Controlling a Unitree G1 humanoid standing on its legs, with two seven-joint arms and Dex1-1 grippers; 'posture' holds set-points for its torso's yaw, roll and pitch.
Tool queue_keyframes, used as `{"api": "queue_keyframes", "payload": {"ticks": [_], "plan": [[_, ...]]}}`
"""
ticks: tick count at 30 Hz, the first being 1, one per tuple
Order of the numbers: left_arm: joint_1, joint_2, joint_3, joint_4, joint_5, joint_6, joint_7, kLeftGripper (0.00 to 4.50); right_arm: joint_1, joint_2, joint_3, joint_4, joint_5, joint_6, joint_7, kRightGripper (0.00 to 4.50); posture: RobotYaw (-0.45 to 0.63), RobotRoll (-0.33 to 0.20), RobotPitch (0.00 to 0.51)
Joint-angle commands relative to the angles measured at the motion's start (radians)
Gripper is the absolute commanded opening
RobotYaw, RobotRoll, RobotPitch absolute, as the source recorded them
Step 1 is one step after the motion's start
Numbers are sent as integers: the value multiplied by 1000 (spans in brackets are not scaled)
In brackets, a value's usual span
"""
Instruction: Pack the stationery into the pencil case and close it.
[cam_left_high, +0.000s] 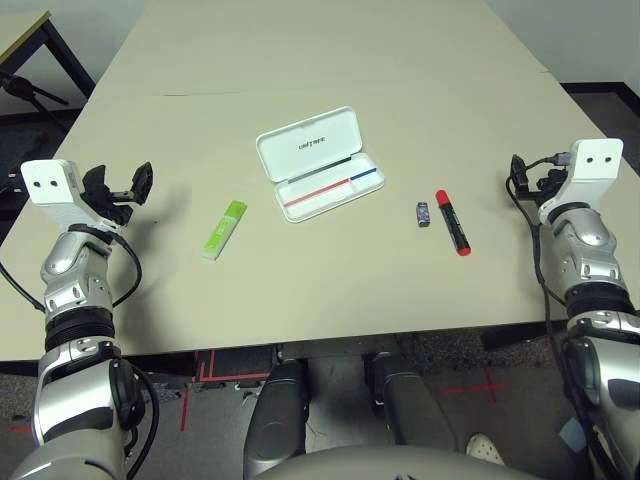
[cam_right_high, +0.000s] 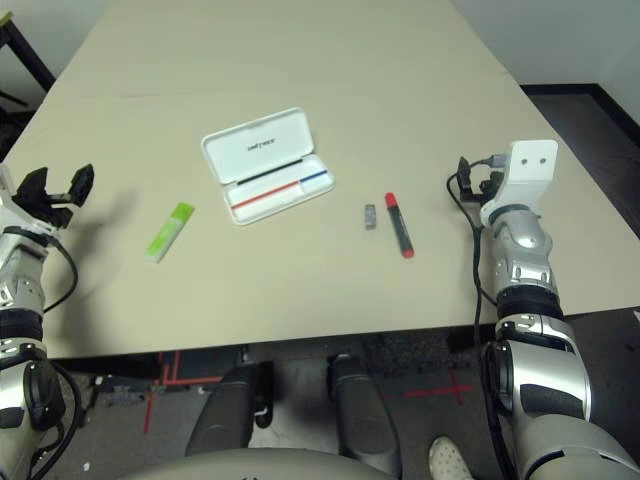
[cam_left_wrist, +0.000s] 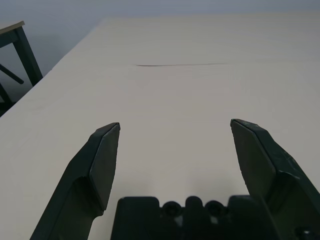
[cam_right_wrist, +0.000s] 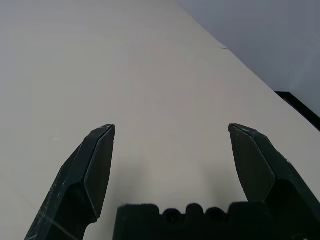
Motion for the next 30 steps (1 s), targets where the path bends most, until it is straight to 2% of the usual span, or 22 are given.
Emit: {"api": "queue_keyframes", "payload": {"ticks": [1, 10, 18, 24, 27, 30], "plan": [[4, 12, 3, 2, -1, -8, -3, 4452, -11, 2, -8, 4, 5, 5, -4, 4500, -49, 0, 170], [16, 12, 2, -21, -6, 5, -12, 4452, -28, 18, 3, -15, 26, 21, 74, 4500, -49, 0, 161], [18, 9, -11, -47, -9, 14, -45, 4452, 6, 31, 42, -173, 80, 114, 277, 4500, -52, 0, 147], [102, -5, -74, -258, -38, 118, -152, 4452, 59, -15, 112, -329, 119, 268, 514, 4500, -39, 0, 141], [179, -1, -152, -456, -75, 225, -245, 4452, 90, -45, 155, -390, 125, 314, 625, 4500, -33, 0, 140], [211, 4, -216, -590, -82, 314, -277, 4452, 112, -66, 190, -435, 123, 352, 696, 4500, -32, 0, 142]]}}
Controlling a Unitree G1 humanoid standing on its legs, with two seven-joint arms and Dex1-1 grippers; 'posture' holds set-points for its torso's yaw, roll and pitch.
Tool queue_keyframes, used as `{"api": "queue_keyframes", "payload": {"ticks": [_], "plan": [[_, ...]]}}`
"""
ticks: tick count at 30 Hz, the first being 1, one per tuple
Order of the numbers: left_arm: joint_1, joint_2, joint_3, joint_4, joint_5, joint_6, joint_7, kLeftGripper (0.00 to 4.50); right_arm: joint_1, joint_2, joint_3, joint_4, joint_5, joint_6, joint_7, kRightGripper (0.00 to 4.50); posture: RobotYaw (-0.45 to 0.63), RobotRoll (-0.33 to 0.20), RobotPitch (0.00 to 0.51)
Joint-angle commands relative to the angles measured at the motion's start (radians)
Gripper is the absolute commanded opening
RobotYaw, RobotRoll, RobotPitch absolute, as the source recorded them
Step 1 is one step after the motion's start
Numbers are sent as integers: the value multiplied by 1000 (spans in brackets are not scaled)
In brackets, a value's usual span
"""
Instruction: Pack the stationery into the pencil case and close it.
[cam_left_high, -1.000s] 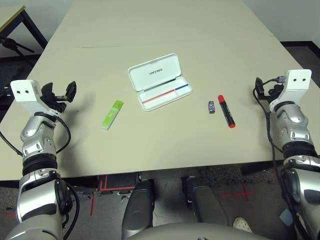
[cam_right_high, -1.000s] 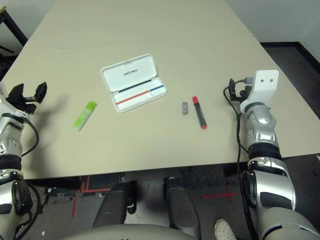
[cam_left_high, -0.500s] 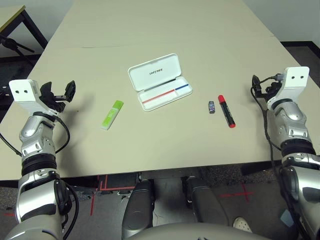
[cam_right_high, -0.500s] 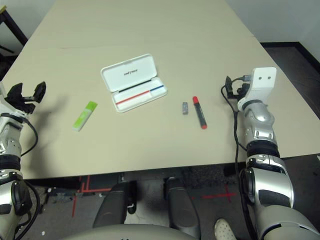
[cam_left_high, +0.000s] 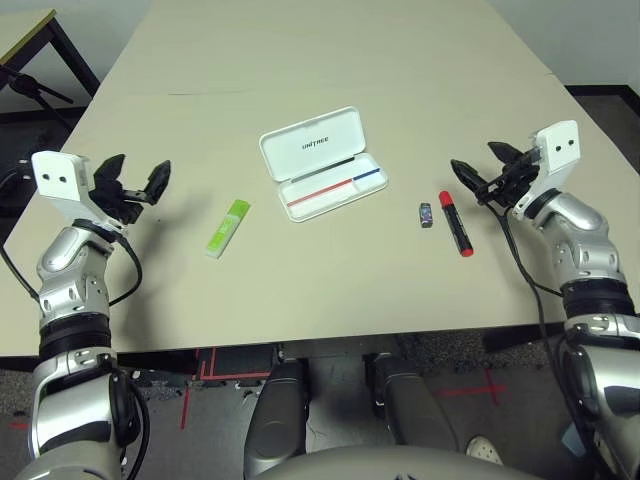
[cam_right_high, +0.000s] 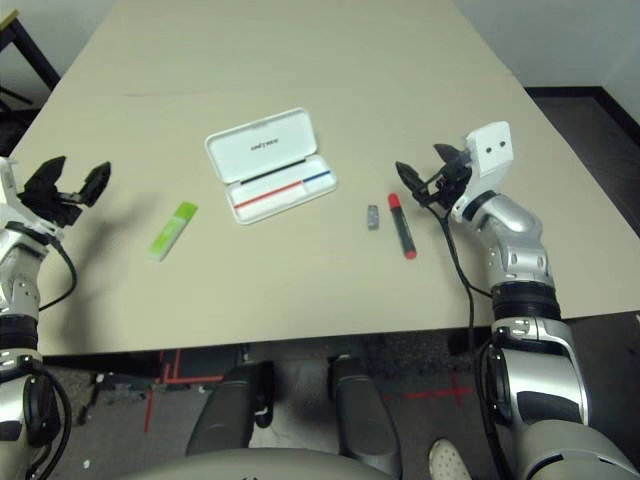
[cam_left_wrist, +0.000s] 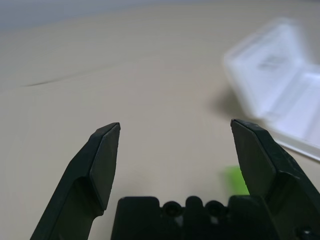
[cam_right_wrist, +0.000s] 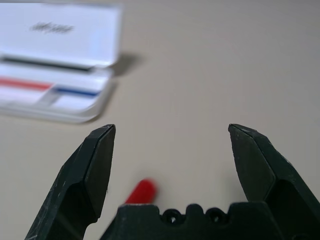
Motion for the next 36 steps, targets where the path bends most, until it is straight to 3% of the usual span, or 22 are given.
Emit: {"api": "queue_keyframes", "payload": {"ticks": [1, 6, 13, 23, 36], "plan": [[25, 9, -87, -157, -11, 109, -45, 4452, 37, -30, 54, -70, 5, 57, 98, 4500, -32, 0, 142], [11, 4, -182, -281, 8, 201, -58, 4452, 75, -51, 83, -136, 5, 104, 158, 4500, -35, 0, 143], [-37, 11, -321, -334, 73, 280, -66, 4452, 112, -70, 87, -196, 10, 150, 193, 4500, -47, 0, 141], [-132, -20, -488, -253, 210, 356, -62, 4452, 136, -82, 78, -228, 8, 169, 195, 4500, -82, 0, 139], [-210, -74, -580, -157, 296, 375, -78, 4452, 168, -89, 68, -263, 6, 181, 162, 4500, -116, 0, 147]]}}
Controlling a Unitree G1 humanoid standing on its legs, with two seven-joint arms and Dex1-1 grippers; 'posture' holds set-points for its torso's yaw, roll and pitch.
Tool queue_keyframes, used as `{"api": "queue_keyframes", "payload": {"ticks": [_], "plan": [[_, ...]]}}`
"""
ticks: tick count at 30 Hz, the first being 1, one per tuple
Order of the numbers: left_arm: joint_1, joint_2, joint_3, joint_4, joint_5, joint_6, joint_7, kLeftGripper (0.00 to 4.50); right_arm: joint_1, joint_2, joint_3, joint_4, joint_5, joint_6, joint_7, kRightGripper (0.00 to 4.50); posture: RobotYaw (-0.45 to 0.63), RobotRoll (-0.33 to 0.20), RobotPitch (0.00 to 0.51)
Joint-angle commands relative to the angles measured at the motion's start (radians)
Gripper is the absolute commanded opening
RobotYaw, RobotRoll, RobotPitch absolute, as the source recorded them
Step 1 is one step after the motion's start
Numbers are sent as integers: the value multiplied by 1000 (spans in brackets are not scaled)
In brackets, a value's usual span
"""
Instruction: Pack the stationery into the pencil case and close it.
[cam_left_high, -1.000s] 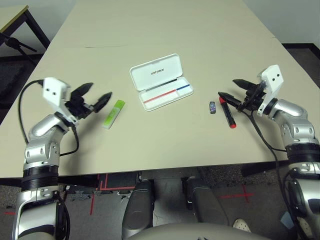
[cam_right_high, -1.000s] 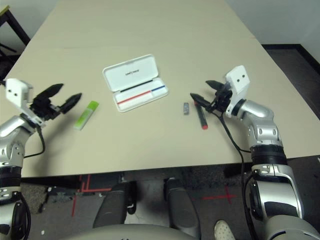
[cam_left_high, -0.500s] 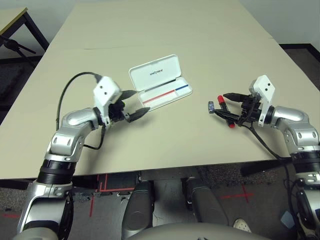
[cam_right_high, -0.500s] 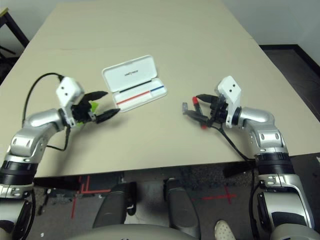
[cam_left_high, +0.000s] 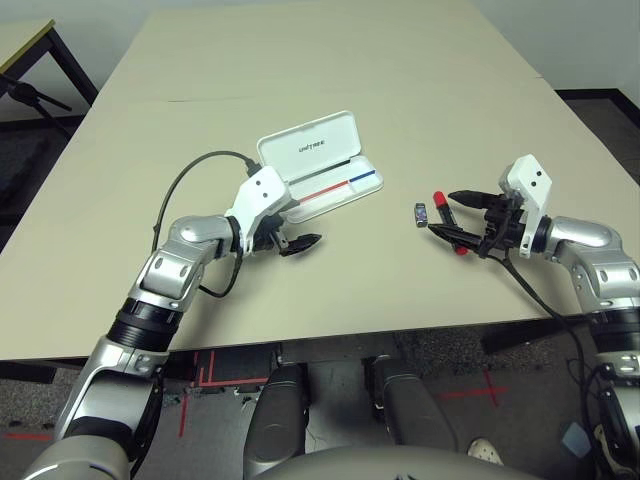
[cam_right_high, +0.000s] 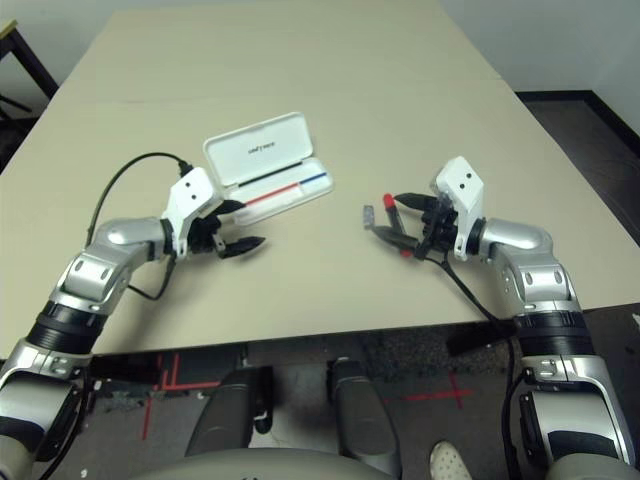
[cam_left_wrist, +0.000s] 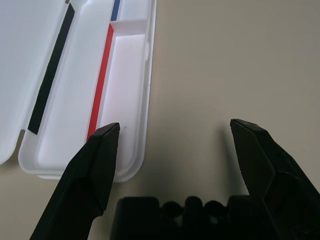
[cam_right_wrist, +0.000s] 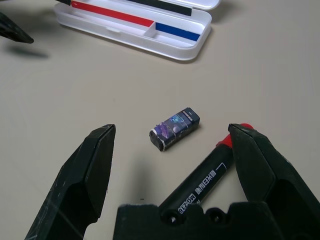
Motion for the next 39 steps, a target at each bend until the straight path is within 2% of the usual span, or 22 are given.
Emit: {"api": "queue_keyframes", "payload": {"ticks": [1, 8, 11, 21, 28, 33, 39], "plan": [[-21, -14, -23, 46, 29, 5, -10, 4452, 23, -12, -7, -27, 7, 14, -8, 4500, -119, 0, 148], [-57, -40, -31, 112, 48, 17, -37, 4452, 46, -14, -16, -56, 12, 25, -32, 4500, -139, 0, 150], [-62, -43, -28, 124, 47, 28, -50, 3872, 51, -16, -20, -62, 13, 27, -40, 4500, -145, 0, 150], [-69, -14, -29, 121, 49, 19, -106, 29, 61, -9, -19, -60, 12, 18, -58, 4500, -145, 0, 157], [-20, 62, -16, -19, 25, -12, -199, 29, 56, -6, -14, -51, 11, 13, -56, 4500, -131, 0, 158], [74, 134, -14, -162, 4, -33, -275, 29, 46, -3, -9, -33, 6, 3, -53, 4500, -122, 0, 156], [147, 189, -22, -233, 0, -77, -334, 29, 32, 0, 2, -14, 0, -7, -46, 4500, -105, 0, 155]]}}
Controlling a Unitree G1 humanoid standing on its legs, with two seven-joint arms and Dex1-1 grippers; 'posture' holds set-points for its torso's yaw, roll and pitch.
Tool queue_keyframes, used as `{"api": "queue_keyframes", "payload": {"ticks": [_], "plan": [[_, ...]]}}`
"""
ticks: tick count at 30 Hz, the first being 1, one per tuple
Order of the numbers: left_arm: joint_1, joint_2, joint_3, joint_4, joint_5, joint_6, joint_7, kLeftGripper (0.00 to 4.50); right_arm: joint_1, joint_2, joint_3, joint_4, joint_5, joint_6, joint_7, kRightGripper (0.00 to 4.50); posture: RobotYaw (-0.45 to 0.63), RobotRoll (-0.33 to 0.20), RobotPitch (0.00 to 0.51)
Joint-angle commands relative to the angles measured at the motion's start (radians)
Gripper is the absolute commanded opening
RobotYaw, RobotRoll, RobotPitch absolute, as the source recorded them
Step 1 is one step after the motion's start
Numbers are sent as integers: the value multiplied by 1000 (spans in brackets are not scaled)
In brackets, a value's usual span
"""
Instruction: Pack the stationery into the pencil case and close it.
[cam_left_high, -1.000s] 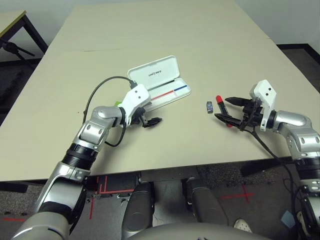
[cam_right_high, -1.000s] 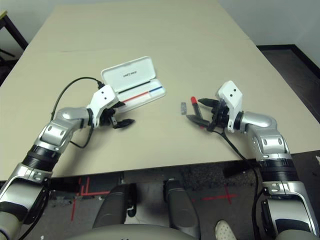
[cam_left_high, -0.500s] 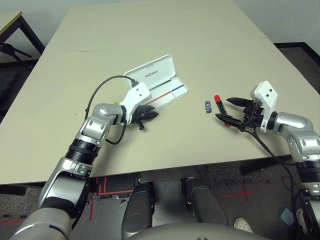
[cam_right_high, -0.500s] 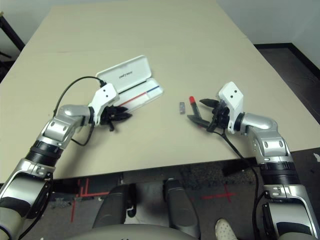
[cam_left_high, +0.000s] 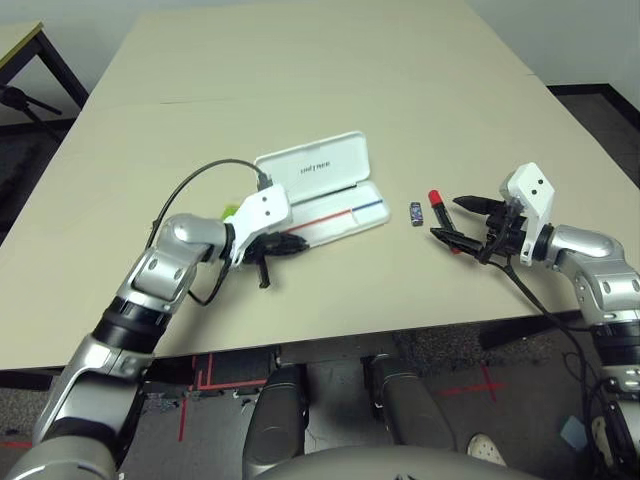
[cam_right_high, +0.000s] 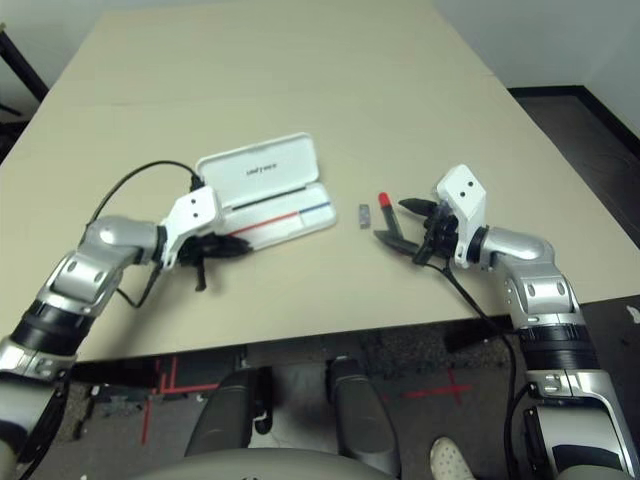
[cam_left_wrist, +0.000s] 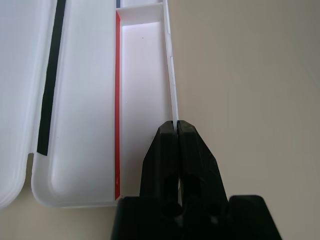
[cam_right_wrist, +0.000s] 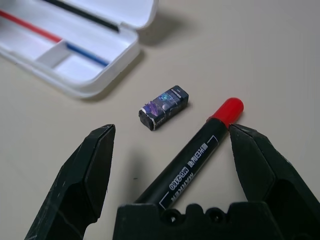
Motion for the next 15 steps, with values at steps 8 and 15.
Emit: {"api": "queue_keyframes", "payload": {"ticks": [8, 15], "plan": [[36, 9, -27, -24, 1, -81, -46, 29, -14, -4, 17, 19, 1, -7, 36, 4500, -100, 0, 154], [43, 11, -30, -9, 22, -119, -31, 29, -16, -2, 19, 14, -4, -1, 43, 4500, -100, 0, 154]]}}
